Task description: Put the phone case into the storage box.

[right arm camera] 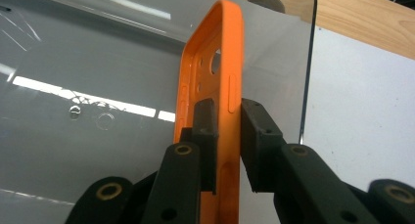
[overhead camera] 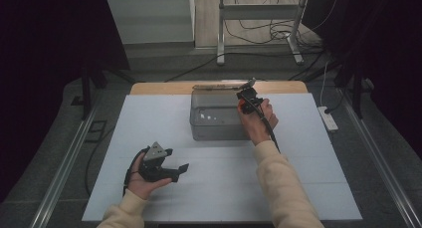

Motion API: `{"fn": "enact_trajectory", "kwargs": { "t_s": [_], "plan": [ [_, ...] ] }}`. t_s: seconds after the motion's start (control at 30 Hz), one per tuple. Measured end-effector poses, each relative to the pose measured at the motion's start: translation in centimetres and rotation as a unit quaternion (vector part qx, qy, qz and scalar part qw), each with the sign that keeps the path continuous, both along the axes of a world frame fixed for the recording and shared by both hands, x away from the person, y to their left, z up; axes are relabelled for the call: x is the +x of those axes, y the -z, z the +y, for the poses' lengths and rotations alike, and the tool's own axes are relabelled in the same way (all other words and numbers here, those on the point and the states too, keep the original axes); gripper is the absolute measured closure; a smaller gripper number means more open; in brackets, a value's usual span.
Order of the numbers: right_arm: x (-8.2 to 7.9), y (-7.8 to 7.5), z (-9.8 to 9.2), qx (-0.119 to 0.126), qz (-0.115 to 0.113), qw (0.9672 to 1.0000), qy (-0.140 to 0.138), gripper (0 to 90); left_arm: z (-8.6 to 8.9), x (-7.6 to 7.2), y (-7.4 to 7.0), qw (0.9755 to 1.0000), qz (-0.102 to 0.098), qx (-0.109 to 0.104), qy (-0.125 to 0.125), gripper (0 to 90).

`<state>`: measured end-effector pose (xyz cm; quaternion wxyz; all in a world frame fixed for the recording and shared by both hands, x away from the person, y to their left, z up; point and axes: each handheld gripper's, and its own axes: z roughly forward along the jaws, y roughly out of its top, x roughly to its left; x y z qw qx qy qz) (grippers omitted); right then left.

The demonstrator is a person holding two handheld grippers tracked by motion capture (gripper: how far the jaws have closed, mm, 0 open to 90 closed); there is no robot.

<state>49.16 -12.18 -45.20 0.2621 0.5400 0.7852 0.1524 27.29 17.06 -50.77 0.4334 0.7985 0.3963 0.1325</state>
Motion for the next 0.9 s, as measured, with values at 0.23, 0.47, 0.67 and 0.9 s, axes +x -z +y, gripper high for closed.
{"fn": "enact_trajectory", "kwargs": {
  "t_s": [0.23,0.47,0.67,0.9],
  "plan": [
    [-0.4,-0.7,0.3,-0.005,-0.021,0.9997,-0.015,68.5,0.0,0.0,0.0,1.0000,-0.001,0.002,0.001,15.7],
    [-0.9,-1.6,0.2,-0.009,-0.045,0.9984,-0.034,62.7,0.0,0.0,0.0,1.0000,-0.001,0.000,0.001,15.8],
    [-1.1,-2.0,0.0,0.007,-0.043,0.9981,-0.043,61.5,0.0,0.0,0.0,1.0000,-0.001,0.000,0.001,15.7],
    [-1.2,-2.4,-0.4,0.047,-0.028,0.9975,-0.045,53.8,0.0,0.0,0.0,1.0000,-0.002,0.000,0.001,15.7]
  ]
}}
